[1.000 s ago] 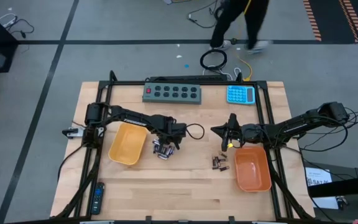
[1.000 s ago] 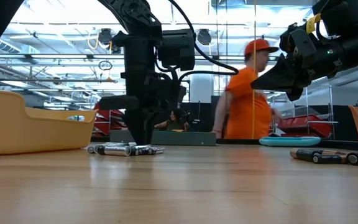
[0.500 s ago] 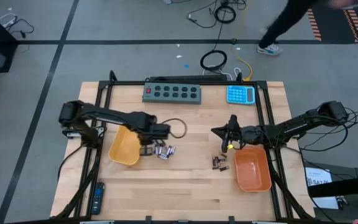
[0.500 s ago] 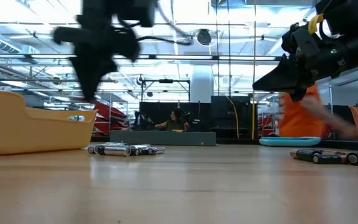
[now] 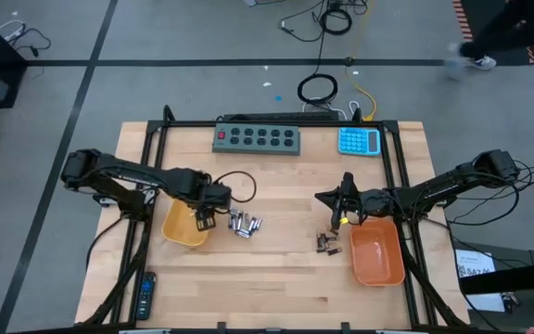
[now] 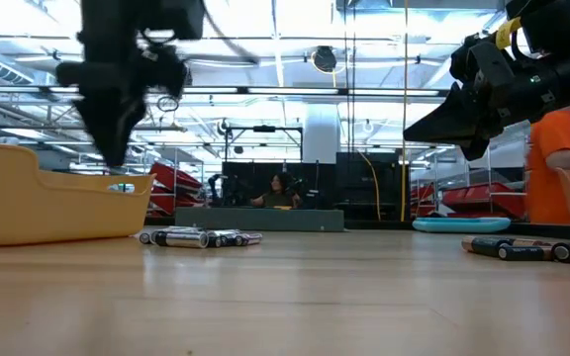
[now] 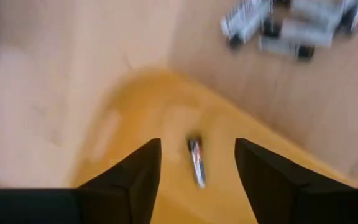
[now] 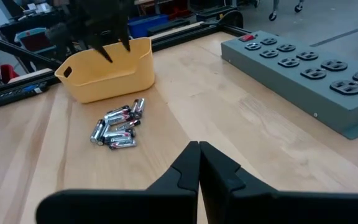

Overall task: Sort batteries
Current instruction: Put the silver battery into the yellow bin

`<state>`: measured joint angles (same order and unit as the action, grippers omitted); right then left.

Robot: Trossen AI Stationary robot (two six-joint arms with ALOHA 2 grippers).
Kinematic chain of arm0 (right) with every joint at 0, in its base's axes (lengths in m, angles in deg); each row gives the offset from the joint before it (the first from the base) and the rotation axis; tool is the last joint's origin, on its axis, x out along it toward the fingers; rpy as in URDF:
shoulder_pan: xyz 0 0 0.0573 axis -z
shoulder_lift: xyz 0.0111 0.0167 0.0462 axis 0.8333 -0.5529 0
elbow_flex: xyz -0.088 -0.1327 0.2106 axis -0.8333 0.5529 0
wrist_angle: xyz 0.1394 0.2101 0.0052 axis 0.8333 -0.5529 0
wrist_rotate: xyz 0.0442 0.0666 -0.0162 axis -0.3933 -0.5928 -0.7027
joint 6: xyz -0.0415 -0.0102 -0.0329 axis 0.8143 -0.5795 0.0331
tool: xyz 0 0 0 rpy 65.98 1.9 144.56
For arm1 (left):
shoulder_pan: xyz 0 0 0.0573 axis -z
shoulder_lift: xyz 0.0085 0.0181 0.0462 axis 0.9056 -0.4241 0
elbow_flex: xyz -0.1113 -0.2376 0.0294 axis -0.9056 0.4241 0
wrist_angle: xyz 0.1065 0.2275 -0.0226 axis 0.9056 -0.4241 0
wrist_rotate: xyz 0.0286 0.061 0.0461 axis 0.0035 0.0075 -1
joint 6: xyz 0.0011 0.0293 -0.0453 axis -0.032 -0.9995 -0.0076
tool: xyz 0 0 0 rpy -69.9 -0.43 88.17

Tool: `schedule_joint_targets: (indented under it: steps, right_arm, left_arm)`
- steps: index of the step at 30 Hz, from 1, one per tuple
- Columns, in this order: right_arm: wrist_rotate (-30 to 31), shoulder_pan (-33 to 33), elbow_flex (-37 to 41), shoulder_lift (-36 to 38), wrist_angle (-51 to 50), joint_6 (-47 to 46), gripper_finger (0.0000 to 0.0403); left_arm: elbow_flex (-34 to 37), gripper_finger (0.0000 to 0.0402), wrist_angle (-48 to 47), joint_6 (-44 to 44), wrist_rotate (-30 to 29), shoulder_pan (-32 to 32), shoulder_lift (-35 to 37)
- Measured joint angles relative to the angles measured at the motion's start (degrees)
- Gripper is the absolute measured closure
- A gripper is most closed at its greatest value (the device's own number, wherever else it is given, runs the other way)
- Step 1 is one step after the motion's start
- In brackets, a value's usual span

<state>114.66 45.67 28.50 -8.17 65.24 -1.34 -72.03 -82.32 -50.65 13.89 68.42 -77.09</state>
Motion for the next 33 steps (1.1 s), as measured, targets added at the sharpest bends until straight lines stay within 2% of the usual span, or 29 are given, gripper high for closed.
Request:
schedule_joint_targets:
  steps: [3, 9, 18, 23, 33]
  right_arm:
    - [0.00, 0.00, 0.00, 0.00, -0.09, -0.06, 0.0403]
    - [-0.02, 0.00, 0.00, -0.06, -0.70, -0.48, 0.0403]
    - [-0.02, 0.00, 0.00, -0.15, -0.96, -0.70, 0.0403]
    - [-0.04, 0.00, 0.00, -0.15, -1.28, -1.07, 0.0403]
    - [-0.07, 0.00, 0.00, -0.17, -1.81, -1.13, 0.0403]
  left_arm:
    - [-3.73, 0.0185, 2.86, -2.19, -3.21, -0.01, -1.09]
    - [-5.44, 0.0184, 11.48, -9.73, -2.22, 0.44, -8.40]
    - [-9.19, 0.0183, 12.93, -20.43, -1.30, -1.74, -19.73]
    - [-9.50, 0.0183, 12.94, -23.34, -0.46, -3.06, -22.34]
    - [-9.57, 0.0183, 13.17, -26.65, 1.59, -5.20, -23.21]
